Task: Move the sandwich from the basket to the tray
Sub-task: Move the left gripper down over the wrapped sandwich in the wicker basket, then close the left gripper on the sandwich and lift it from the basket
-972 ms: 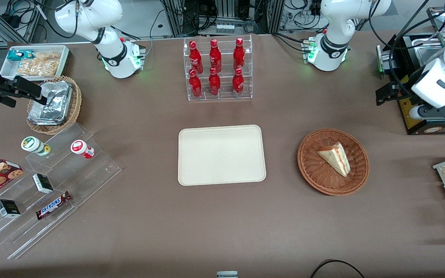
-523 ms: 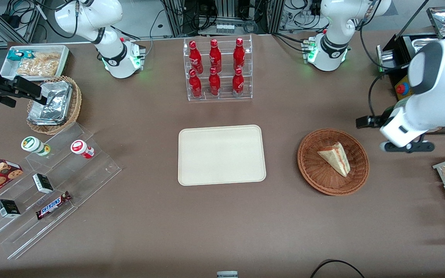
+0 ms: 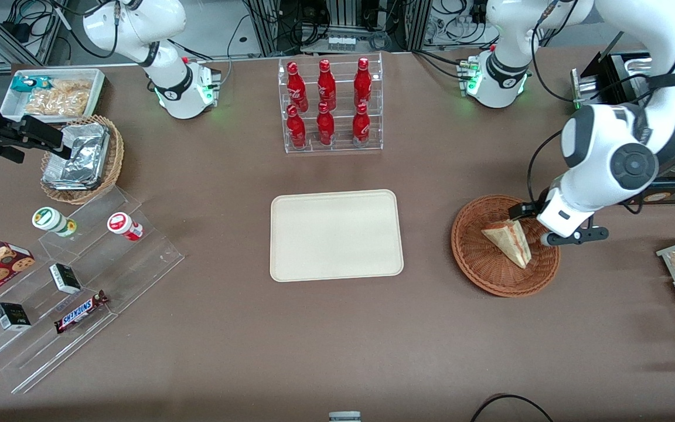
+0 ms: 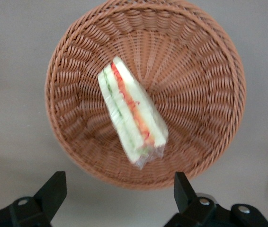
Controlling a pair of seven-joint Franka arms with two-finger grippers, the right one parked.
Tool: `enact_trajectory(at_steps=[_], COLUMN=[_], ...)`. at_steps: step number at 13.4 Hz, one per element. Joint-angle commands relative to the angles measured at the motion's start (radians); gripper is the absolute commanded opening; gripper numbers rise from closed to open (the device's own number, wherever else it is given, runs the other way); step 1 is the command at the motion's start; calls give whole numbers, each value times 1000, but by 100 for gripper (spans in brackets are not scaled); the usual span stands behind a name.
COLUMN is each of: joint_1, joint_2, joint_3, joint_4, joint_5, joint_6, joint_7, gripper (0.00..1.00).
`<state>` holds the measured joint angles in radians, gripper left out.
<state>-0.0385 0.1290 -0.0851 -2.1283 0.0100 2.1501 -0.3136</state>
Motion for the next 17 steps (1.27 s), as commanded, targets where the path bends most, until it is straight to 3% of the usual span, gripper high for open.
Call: enact_trajectory(at_steps=[1,5,17], joint_1=[-29,-30,-29], joint_2=[-31,7,133], joint_3=[1,1,2], joint_4=[-85,-87,-102], joint_5=[7,7,5], joint_6=[115,158,306], joint_7=[-215,-540,-711], gripper=[100,100,100])
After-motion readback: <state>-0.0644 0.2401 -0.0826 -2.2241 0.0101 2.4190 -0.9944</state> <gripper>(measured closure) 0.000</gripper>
